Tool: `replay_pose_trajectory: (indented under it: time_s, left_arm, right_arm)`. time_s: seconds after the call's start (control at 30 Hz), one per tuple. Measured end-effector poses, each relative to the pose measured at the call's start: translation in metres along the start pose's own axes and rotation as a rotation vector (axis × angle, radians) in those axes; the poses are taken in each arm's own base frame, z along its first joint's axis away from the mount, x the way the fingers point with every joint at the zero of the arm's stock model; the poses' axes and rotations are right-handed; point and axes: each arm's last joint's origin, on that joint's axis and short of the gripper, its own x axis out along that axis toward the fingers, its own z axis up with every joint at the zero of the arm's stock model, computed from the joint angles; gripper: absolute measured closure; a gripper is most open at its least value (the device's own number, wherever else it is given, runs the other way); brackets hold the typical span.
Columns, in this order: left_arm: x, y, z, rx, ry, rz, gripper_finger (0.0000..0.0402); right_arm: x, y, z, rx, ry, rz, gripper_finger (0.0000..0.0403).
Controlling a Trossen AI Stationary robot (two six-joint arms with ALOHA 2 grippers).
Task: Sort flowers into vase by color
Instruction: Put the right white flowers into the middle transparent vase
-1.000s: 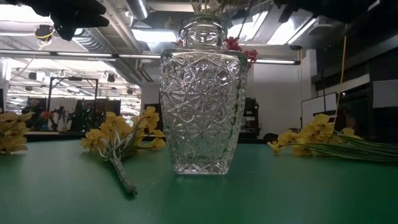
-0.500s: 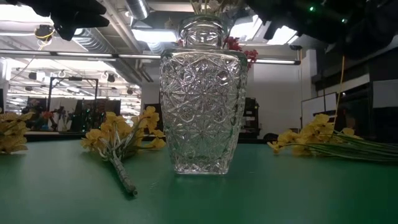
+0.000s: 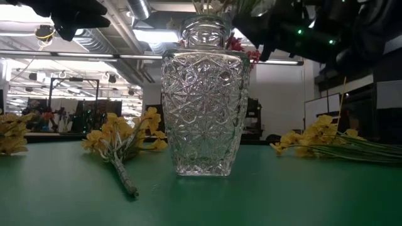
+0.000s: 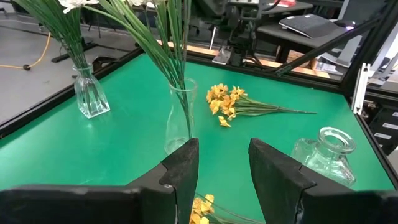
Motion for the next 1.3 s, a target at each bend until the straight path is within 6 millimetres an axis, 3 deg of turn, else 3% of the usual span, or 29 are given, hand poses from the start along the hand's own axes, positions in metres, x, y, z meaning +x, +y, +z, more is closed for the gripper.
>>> replay_pose_trajectory:
  time_s: [0.47,0.77,1.3]
  left_arm:
    - [0.0,0.0,0.0,0.003,0.002,0.001,0.0264]
    - [0.0,0.0,0.0,0.003,0.002,0.001,0.0264]
    - [0.0,0.0,0.0,0.002,0.0,0.003,0.0264]
  right_arm:
    - [-0.002,-0.005,-0.013,0.017,0.109,-0.063,0.0391]
    - [-0.003,-0.006,-0.018,0.064,0.154,-0.088,0.0348]
    - [-0.004,-0.006,-0.026,0.137,0.24,-0.091,0.0343]
